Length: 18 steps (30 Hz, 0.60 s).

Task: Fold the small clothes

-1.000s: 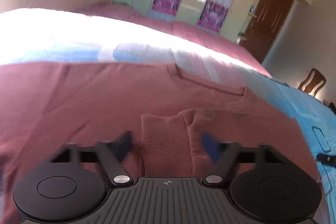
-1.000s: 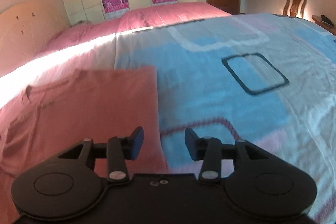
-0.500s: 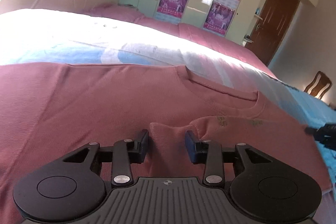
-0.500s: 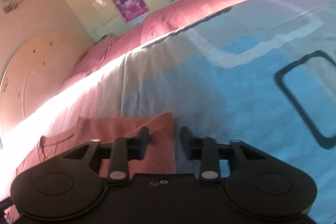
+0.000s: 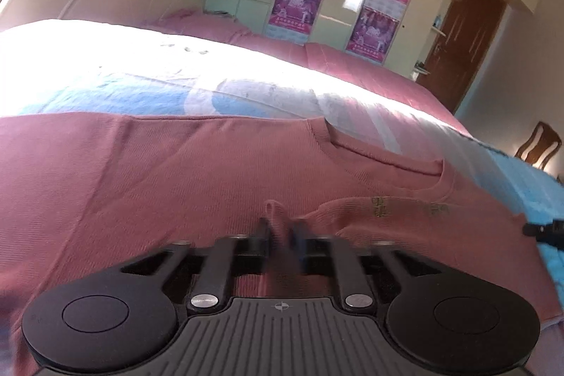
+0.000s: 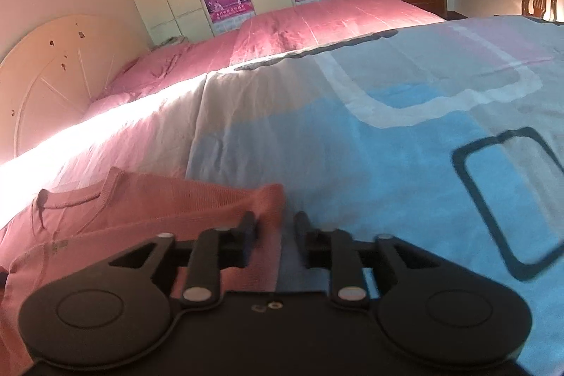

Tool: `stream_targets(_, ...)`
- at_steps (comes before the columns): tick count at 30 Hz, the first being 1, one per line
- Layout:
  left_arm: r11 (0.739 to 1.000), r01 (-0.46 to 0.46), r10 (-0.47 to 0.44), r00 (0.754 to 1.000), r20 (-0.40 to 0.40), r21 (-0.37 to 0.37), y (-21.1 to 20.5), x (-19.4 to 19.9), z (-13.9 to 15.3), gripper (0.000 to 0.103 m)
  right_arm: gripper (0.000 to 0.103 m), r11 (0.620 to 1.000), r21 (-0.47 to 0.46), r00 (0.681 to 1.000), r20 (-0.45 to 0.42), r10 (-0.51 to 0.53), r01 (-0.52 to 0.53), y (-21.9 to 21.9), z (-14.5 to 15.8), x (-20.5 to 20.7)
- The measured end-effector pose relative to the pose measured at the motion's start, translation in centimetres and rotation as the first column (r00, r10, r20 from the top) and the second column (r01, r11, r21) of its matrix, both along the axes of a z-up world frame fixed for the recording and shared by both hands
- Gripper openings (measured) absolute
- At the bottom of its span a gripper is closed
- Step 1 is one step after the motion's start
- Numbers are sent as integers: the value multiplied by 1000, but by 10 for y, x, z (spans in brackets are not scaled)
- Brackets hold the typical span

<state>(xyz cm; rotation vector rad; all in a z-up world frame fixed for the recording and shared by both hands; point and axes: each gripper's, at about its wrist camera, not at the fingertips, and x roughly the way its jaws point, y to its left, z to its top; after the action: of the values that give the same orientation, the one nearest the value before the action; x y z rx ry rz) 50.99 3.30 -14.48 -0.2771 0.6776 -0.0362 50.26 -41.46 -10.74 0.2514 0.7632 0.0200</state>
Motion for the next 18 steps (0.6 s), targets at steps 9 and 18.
stream_targets(9,998,64,-65,997,-46,-14,-7,-31,-9,54,40,991,129,997,-73,33,-23,-6,3,-80)
stream_targets(18,997,27,-27,1000,0,74,-16,-35,-3,12,7,998,-2,995,-78,58,-58,17,9,-95)
